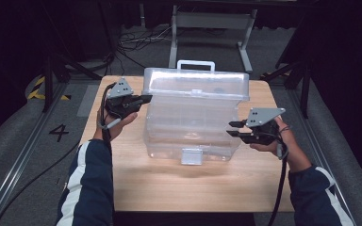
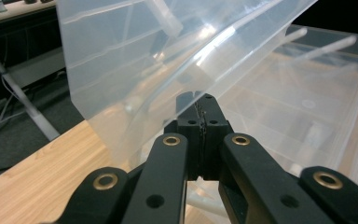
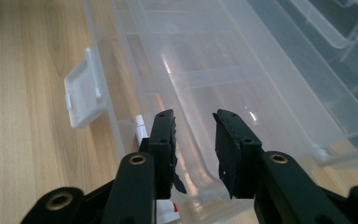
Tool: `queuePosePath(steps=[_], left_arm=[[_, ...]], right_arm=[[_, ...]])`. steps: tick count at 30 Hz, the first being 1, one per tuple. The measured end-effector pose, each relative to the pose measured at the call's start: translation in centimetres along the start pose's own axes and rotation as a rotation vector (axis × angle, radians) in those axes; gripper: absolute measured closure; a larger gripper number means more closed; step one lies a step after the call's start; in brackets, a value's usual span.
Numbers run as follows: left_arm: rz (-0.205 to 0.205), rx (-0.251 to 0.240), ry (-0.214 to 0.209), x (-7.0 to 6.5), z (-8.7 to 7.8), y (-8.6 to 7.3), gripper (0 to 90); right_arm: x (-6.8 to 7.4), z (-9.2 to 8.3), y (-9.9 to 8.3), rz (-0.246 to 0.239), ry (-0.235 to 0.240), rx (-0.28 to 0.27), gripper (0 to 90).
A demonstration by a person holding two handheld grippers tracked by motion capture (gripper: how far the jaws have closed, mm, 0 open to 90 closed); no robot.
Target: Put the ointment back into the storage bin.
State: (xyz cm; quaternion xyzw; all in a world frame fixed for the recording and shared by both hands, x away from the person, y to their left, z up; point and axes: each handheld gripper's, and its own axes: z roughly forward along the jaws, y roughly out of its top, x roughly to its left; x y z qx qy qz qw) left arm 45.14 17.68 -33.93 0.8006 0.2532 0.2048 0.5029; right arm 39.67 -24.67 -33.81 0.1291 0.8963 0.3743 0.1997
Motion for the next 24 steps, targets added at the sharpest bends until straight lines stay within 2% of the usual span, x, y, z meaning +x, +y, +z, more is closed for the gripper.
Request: queuePosePath(steps=[4,9,11,16,21,23,24], left_arm=[[-0.001,-0.018,-0.017,-0.3,-0.2,-0.3,89.9],[0.003,-0.021,-0.034,-0.9,-0.4,-0.6,89.9],[0.011,-0.022,-0.041,-1.1,-0.5,-0.7,89.9],[0.027,-0.011,-0.056,-1.7,-1.0,-1.3,90.0],[0.036,0.006,-0.078,-2.0,-1.3,-1.8,90.0],[0.042,0.011,-0.08,-2.2,-1.3,-2.0,90.0],[0.05,0.013,-0.068,-2.3,-1.4,-2.1,90.0]], right_arm=[[-0.4,-1.4,-1.0,0.043,-0.038,-0.026,66.2],[-0.8,-2.0,-2.3,0.086,-0.054,-0.015,65.3],[-0.8,-2.1,-2.5,0.091,-0.05,-0.012,65.3],[-1.3,-2.4,-4.3,0.145,-0.089,0.024,62.7],[-1.9,-2.1,-5.6,0.187,-0.091,0.051,61.2],[-2.1,-1.8,-5.8,0.201,-0.089,0.058,61.0],[-2.3,-1.7,-5.9,0.205,-0.086,0.06,61.1]])
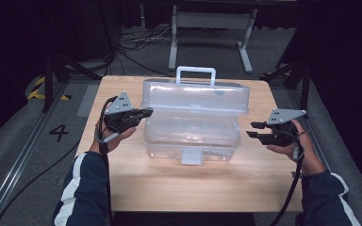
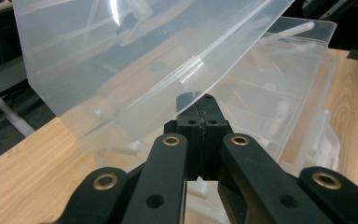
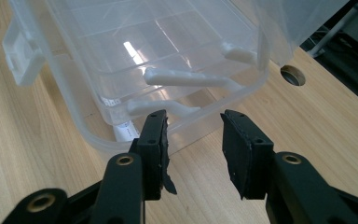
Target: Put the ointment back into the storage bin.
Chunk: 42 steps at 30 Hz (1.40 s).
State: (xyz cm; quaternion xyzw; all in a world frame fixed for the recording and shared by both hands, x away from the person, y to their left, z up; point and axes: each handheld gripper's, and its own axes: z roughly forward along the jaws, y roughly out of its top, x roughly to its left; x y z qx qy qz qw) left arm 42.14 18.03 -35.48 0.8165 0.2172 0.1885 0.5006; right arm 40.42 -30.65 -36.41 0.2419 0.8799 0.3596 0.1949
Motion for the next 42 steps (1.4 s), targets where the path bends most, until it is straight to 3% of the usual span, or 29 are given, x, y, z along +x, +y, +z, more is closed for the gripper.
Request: queuePosePath(steps=[4,9,14,21,31,42], left_arm=[[-0.005,-0.007,-0.005,-0.3,0.0,-0.3,90.0],[-0.002,0.007,-0.017,-0.6,0.2,-0.9,90.0],[0.008,0.018,-0.024,-0.8,0.1,-1.2,90.0],[0.015,0.037,-0.024,-1.3,0.0,-1.8,90.0],[-0.005,0.048,-0.023,-1.5,-0.2,-3.1,90.0],[-0.013,0.061,-0.011,-1.9,-1.3,-3.9,90.0]], right_arm=[[-0.3,0.1,-0.2,0.012,-0.003,0.005,60.1],[-0.7,0.5,-1.0,0.023,-0.044,0.025,56.6],[-0.8,0.2,-1.8,0.031,-0.065,0.001,55.4],[-0.5,0.1,-3.1,0.041,-0.057,-0.01,53.7],[-0.3,1.1,-3.0,0.05,-0.029,0.002,51.9],[-0.2,1.4,-3.0,0.049,-0.031,0.008,51.0]])
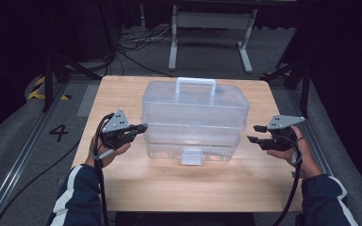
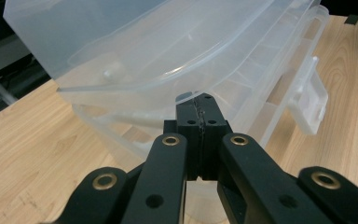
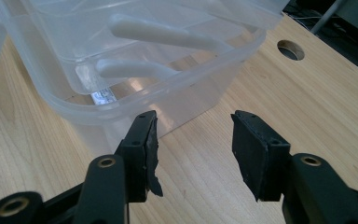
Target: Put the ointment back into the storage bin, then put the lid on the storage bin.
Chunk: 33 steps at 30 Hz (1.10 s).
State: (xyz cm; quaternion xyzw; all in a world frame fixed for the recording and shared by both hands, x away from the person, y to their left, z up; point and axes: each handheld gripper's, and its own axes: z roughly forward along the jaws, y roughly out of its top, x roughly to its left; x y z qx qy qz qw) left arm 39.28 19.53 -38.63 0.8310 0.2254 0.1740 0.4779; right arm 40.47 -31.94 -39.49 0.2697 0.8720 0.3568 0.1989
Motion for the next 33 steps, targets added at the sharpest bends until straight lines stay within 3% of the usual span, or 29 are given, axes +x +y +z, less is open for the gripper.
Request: queuePosePath(steps=[14,23,33], left_arm=[[-0.003,0.033,0.003,-0.4,-0.1,-0.7,90.0],[-0.001,0.093,-0.001,-1.1,0.3,-1.5,90.0],[-0.005,0.126,-0.009,-1.3,0.7,-2.3,90.0]], right_arm=[[-0.1,0.3,-0.2,0.006,0.003,0.015,50.4],[-0.1,0.2,-0.3,0.006,-0.007,0.018,50.1],[0.0,0.4,-0.4,0.0,-0.003,0.026,50.0]])
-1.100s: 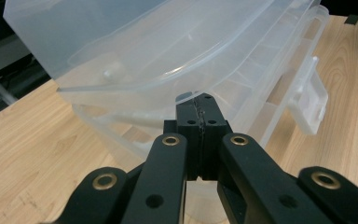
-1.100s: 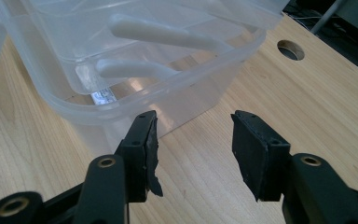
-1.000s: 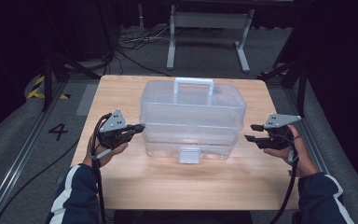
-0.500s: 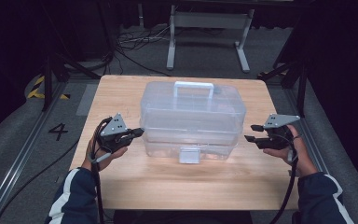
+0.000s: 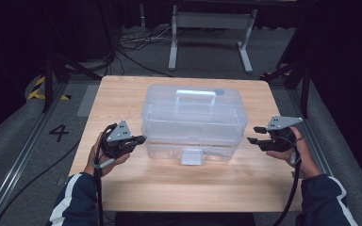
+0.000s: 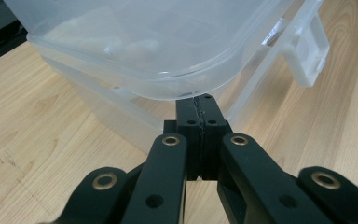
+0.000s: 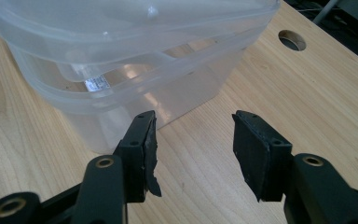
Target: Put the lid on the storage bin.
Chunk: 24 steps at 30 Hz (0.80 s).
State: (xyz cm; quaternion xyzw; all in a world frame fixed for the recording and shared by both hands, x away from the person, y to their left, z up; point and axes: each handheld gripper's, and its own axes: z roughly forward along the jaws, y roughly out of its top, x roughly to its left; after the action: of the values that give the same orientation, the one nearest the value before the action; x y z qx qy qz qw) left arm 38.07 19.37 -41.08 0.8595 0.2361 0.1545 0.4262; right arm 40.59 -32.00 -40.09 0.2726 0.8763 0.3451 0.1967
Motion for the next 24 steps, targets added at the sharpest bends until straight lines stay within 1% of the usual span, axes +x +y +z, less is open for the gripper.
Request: queuePosePath(steps=[7,17,24], left_arm=[[-0.006,0.014,-0.001,0.1,0.1,-0.5,90.0],[-0.005,0.037,0.011,0.0,0.1,-0.9,90.0],[-0.005,0.048,0.006,0.0,0.1,-1.1,90.0]], right_arm=[[0.1,0.1,-0.1,-0.004,0.003,-0.001,49.5],[0.6,0.1,-0.2,-0.015,0.012,0.003,48.3],[0.8,0.3,-0.3,-0.018,0.017,0.006,48.1]])
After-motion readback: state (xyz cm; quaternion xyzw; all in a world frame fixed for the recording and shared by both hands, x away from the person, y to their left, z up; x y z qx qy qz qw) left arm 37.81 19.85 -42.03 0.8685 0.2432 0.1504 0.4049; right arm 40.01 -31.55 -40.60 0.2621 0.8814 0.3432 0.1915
